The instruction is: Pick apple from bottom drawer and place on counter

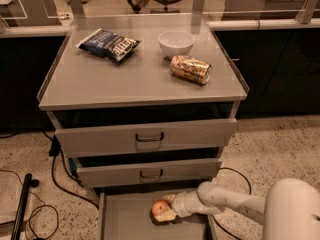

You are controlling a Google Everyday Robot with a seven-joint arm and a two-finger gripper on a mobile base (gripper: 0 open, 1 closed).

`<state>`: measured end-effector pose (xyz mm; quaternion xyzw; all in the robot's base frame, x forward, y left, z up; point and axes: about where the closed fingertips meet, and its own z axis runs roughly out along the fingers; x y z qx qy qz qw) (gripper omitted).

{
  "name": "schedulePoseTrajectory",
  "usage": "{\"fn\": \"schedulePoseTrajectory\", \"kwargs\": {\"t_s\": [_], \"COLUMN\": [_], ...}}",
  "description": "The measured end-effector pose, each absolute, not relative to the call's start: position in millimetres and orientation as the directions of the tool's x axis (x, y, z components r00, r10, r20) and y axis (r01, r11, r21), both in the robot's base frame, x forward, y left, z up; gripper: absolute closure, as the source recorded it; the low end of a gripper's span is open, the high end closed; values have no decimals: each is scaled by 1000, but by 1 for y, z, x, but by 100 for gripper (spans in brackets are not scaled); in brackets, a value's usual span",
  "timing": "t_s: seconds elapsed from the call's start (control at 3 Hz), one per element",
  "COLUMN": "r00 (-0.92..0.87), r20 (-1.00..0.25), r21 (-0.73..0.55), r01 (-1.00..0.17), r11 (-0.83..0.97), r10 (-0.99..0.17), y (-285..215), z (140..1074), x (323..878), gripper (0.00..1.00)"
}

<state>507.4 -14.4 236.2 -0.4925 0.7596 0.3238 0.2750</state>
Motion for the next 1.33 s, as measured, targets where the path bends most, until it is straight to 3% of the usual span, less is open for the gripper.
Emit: {"fn": "schedulePoseTrajectory", "kwargs": {"t_s": [1.33], "r00": [-235], "r20": [-728], "r21": [111], "r01": [-967], "r11": [227], "r10": [-644], "y": [-37], "z": [384], "x": [489], "gripper": [100]}}
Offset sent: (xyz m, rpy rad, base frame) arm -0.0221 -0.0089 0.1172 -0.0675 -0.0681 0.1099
